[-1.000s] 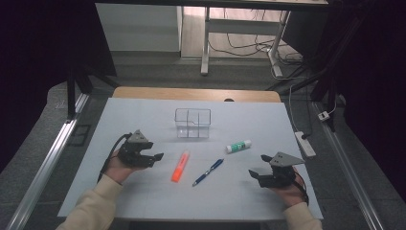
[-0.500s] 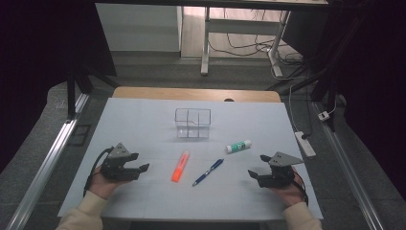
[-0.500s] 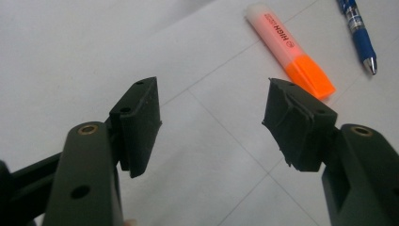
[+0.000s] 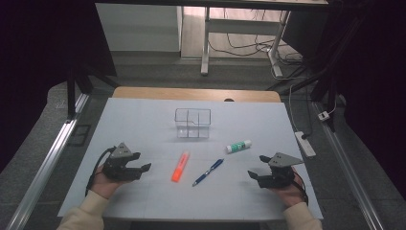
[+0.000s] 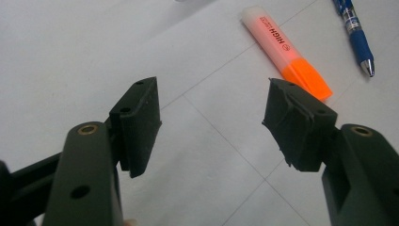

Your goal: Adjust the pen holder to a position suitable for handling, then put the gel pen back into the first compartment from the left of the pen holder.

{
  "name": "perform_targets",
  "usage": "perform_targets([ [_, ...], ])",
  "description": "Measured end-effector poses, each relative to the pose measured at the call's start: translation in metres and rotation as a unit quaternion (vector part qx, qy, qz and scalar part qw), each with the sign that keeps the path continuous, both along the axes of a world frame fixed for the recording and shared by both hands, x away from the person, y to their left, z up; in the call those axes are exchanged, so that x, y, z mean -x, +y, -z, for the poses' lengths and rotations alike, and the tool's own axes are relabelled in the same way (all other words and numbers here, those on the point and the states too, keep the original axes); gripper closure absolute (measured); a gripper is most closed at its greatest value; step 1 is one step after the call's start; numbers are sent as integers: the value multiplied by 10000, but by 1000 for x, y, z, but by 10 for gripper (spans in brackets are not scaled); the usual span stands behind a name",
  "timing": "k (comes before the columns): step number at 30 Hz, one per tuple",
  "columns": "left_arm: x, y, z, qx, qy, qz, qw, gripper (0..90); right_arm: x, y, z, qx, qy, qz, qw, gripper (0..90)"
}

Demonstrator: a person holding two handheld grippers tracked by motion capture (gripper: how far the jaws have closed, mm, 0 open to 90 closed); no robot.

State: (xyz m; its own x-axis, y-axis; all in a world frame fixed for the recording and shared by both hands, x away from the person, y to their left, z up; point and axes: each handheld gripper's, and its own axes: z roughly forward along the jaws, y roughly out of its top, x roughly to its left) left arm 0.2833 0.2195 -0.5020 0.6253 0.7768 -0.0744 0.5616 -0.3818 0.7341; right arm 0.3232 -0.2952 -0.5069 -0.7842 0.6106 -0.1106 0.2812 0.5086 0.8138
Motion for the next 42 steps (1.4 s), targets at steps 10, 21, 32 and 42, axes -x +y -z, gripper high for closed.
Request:
perform_targets([
  [10,-1,1,1,-24,-5,-14,10000,362,1,1,-1,54,-6,-58,10000,249],
  [21,-2,0,1,-41,1,-17,10000,362,0,4,-5,168,-22,-167,9997,249],
  [32,-1,1,1,-44,-8,-7,10000,362,-6,28,-17,487,52,-732,9961,248],
  [42,-1,1,3,-66,31,29,10000,362,-17,66,-22,1039,106,-1433,9842,267],
])
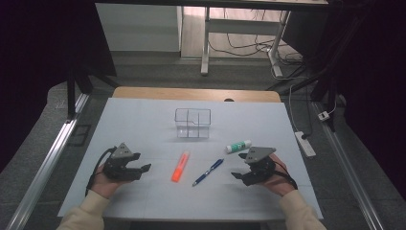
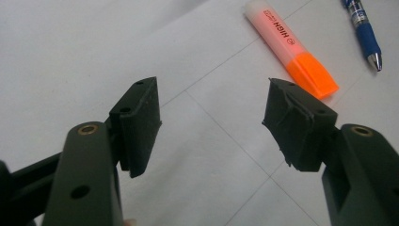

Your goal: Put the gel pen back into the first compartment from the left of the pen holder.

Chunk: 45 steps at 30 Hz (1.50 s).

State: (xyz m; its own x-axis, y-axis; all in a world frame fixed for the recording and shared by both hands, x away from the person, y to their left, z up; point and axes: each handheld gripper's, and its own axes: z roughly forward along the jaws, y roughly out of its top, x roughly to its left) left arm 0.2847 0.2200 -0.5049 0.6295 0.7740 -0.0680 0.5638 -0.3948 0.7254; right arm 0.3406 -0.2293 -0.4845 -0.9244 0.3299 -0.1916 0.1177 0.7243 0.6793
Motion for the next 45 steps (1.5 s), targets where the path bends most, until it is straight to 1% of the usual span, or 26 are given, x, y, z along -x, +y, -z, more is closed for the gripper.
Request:
perform_targets([
  [5,0,1,1,9,13,18,10000,362,-8,17,-1,172,69,-219,9996,275],
  [7,0,1,1,18,22,13,10000,362,-11,24,-2,205,105,-341,9992,277],
  [8,0,1,1,20,17,12,10000,362,-12,27,-3,243,81,-405,9988,277],
  [11,0,1,1,16,13,18,10000,362,-15,37,-4,324,142,-635,9974,289],
  [14,0,1,1,0,-1,40,10000,362,-18,48,-4,532,183,-859,9947,299],
  [18,-1,1,1,-1,10,51,10000,362,-20,61,-3,729,265,-1210,9896,306],
  [21,-1,1,1,-6,15,61,10000,362,-22,73,-1,856,270,-1444,9854,301],
  [24,-1,1,1,-1,15,68,10000,362,-24,83,0,954,320,-1679,9807,302],
  [27,-1,1,1,0,18,77,10000,362,-26,92,1,1060,333,-1804,9773,301],
  [28,-1,1,1,-7,14,87,10000,363,-26,94,0,1141,316,-1837,9758,300],
  [29,-1,1,1,-9,12,93,10000,363,-27,96,0,1208,347,-1874,9742,300],
  [31,-1,1,1,-4,18,94,10000,362,-28,99,1,1270,355,-1935,9722,300],
  [32,-1,1,1,0,17,97,10000,363,-28,100,2,1303,400,-1957,9712,300],
  [33,-1,1,1,-3,16,101,9999,363,-27,102,2,1345,379,-1982,9701,303],
  [36,-2,2,1,-9,7,111,9999,363,-28,106,4,1442,413,-2148,9651,342],
  [39,-1,2,1,-11,12,112,9999,363,-27,110,5,1613,416,-2298,9589,377],
  [40,-1,1,1,-8,10,113,9999,363,-27,111,6,1652,401,-2340,9572,385],
  [41,-2,1,1,-28,12,127,9999,363,-27,112,7,1649,399,-2361,9568,395],
  [42,-2,1,1,-34,10,128,9999,363,-27,113,7,1692,411,-2413,9547,409],
  [43,-1,1,2,-24,10,122,9999,363,-27,115,9,1711,422,-2445,9535,418],
  [44,-2,1,2,-26,11,121,9999,363,-27,117,9,1757,404,-2502,9512,430],
  [45,-2,1,2,-39,16,130,9999,363,-26,119,11,1787,425,-2531,9498,443],
])
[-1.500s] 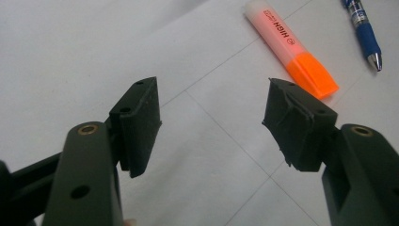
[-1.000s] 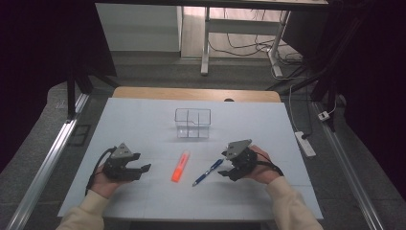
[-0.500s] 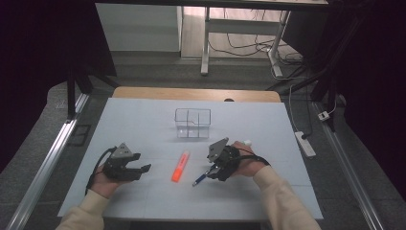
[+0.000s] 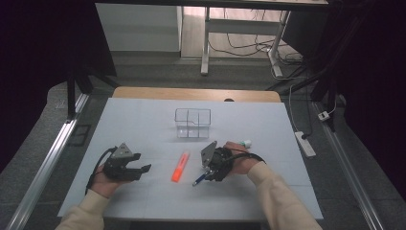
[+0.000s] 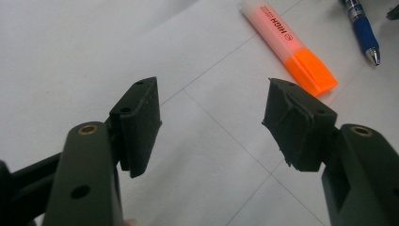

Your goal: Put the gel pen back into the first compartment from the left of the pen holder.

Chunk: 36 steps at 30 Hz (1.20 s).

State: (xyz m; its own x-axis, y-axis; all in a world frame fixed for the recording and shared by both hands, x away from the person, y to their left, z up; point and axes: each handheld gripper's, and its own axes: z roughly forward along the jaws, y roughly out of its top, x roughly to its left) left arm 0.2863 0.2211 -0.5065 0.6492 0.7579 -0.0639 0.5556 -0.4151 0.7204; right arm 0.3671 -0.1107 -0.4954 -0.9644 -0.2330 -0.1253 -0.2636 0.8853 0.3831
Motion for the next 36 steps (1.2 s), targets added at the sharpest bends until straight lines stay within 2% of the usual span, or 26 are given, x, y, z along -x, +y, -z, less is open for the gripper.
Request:
perform_targets([
  [4,0,0,0,16,-17,-5,10000,363,1,7,1,198,-37,-197,9996,489],
  [11,0,1,0,22,-23,-3,10000,363,2,15,5,297,-10,-429,9986,593],
  [14,0,1,0,27,-23,-9,10000,364,2,17,5,477,33,-530,9974,630],
  [18,0,1,0,4,-33,6,10000,364,0,19,5,594,130,-731,9955,692],
  [19,0,1,0,9,-28,-2,10000,364,0,20,6,590,192,-734,9954,698],
  [25,1,1,-1,3,-37,-10,10000,364,0,20,6,640,240,-991,9927,784],
  [33,1,1,-1,12,-42,-8,10000,365,4,20,5,688,144,-918,9933,803],
  [36,1,2,-1,19,-49,-9,10000,366,3,18,5,605,194,-792,9948,804],
])
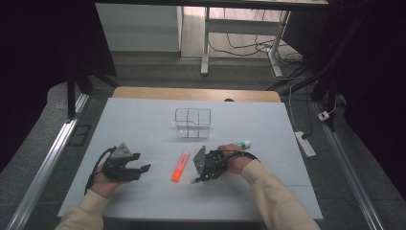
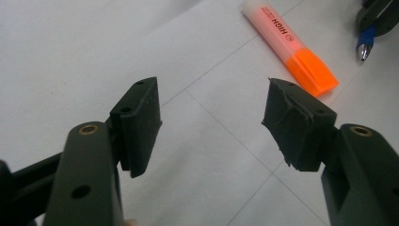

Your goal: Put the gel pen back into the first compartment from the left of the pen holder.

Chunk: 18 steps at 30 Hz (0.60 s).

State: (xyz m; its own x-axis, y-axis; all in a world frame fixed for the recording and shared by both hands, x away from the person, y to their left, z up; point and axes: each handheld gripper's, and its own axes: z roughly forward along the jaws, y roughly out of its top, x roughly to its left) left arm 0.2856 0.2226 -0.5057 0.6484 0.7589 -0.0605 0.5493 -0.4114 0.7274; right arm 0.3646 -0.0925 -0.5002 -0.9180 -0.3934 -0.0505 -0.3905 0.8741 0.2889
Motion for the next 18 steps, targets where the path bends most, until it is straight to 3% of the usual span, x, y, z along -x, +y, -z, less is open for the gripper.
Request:
perform_targets([
  [5,0,0,0,5,7,-1,10000,367,-4,-6,-2,-242,0,251,9994,804],
  [9,-1,0,0,3,10,0,10000,367,-9,-13,-8,-580,20,543,9968,804],
  [12,-1,0,0,5,12,0,10000,367,-11,-18,-14,-942,156,768,9925,804],
  [18,-1,0,0,-2,15,6,10000,367,-14,-29,-22,-1373,291,1035,9847,804],
])
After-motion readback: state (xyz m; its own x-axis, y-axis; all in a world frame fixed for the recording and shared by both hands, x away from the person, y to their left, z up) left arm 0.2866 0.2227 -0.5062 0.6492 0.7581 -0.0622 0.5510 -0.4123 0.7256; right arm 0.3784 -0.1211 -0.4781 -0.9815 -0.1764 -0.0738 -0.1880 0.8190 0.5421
